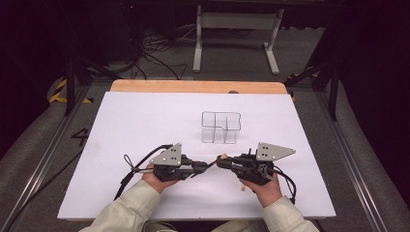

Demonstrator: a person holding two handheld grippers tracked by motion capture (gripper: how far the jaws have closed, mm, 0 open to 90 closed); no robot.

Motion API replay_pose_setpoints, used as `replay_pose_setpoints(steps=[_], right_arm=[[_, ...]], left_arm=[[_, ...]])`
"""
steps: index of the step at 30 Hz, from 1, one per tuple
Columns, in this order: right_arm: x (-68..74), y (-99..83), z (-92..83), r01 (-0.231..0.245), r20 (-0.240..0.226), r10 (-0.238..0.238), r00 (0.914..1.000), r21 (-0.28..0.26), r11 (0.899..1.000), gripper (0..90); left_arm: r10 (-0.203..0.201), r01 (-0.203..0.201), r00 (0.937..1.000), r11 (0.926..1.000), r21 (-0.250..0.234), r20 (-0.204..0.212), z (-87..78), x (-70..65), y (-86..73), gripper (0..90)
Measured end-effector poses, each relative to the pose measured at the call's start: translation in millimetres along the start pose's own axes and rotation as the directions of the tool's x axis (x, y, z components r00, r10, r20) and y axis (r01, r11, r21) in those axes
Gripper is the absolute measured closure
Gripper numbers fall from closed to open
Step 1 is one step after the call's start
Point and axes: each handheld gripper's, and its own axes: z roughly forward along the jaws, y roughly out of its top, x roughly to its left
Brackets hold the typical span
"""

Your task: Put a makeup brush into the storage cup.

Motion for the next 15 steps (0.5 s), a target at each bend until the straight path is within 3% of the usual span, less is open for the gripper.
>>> replay_pose_setpoints(steps=[6,10,15], right_arm=[[2.0,3.4,-0.8,0.007,-0.007,-0.007,0.9999,0.008,1.000,84.2],[4.8,7.6,-2.2,0.031,0.010,-0.031,0.9995,0.030,0.999,84.1],[5.3,16.1,-6.8,0.043,0.042,-0.045,0.9981,0.052,0.998,84.1]], left_arm=[[-0.004,0.004,1.0000,1.0000,-0.008,0.004,-1.9,-0.2,0.7,81.2],[-0.048,0.048,0.9988,0.9986,-0.021,-0.014,-6.4,3.5,0.5,63.5],[-0.071,0.068,0.9960,0.9967,-0.043,-0.054,-13.1,5.1,0.6,50.2]])
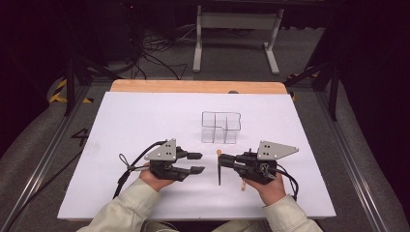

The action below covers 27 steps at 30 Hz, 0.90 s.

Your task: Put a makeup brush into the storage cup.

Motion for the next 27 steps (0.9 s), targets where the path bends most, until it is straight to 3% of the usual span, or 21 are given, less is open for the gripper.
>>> replay_pose_setpoints(steps=[11,16,21,27], right_arm=[[-7.3,20.8,-9.0,0.018,0.042,-0.017,0.9990,-0.015,1.000,84.2],[-12.6,28.9,-9.9,0.010,0.047,-0.009,0.9989,-0.028,1.000,84.2],[-17.6,36.1,-10.1,0.006,0.051,-0.004,0.9987,-0.044,0.999,84.2],[-23.8,47.2,-9.0,0.024,0.070,-0.020,0.9973,-0.053,0.998,84.2]], left_arm=[[-0.038,0.038,0.9971,0.9993,0.004,-0.066,-15.9,6.3,-7.6,40.7],[-0.074,0.075,0.9917,0.9972,0.002,-0.105,-24.6,10.6,-14.2,34.4],[-0.082,0.084,0.9881,0.9964,0.011,-0.130,-31.8,12.4,-16.8,30.6],[-0.116,0.118,0.9800,0.9930,0.000,-0.161,-40.9,16.6,-23.4,24.1]])
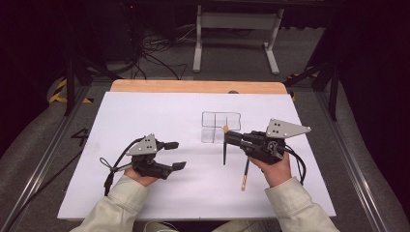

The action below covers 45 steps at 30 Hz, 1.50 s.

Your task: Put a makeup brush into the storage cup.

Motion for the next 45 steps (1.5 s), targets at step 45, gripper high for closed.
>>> replay_pose_setpoints(steps=[45], right_arm=[[-49.2,46.7,20.8,0.078,0.158,-0.070,0.9850,-0.046,0.996,84.2]], left_arm=[[-0.150,0.136,0.9722,0.9865,-0.092,-0.180,-36.5,26.8,-28.1,0.0]])
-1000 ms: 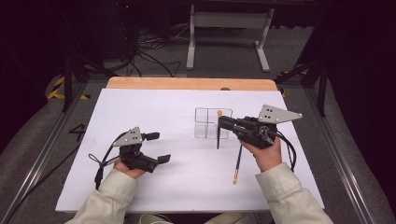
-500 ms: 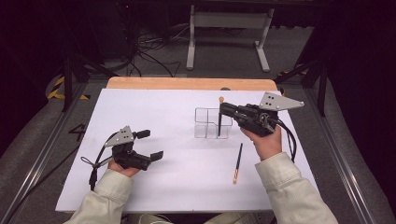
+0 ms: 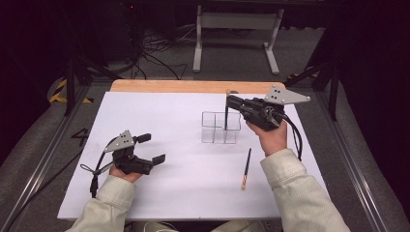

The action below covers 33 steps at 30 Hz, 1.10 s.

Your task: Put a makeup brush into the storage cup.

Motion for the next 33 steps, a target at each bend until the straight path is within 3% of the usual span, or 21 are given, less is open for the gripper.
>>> replay_pose_setpoints(steps=[6,22,33], right_arm=[[-8.3,-2.8,6.5,-0.008,0.035,0.009,0.9993,-0.018,1.000,84.1],[-22.0,-16.8,27.1,0.011,0.092,-0.009,0.9957,-0.012,1.000,84.1],[-27.3,-32.7,37.4,-0.017,0.097,0.016,0.9952,0.014,1.000,84.1]], left_arm=[[0.006,-0.007,0.9994,0.9995,-0.032,-0.035,-4.5,-1.0,-0.3,0.0],[0.001,-0.003,0.9993,0.9987,-0.052,-0.038,-7.3,0.4,-2.5,0.2],[0.004,-0.007,0.9991,0.9986,-0.052,-0.041,-8.1,0.2,-2.3,0.2]])
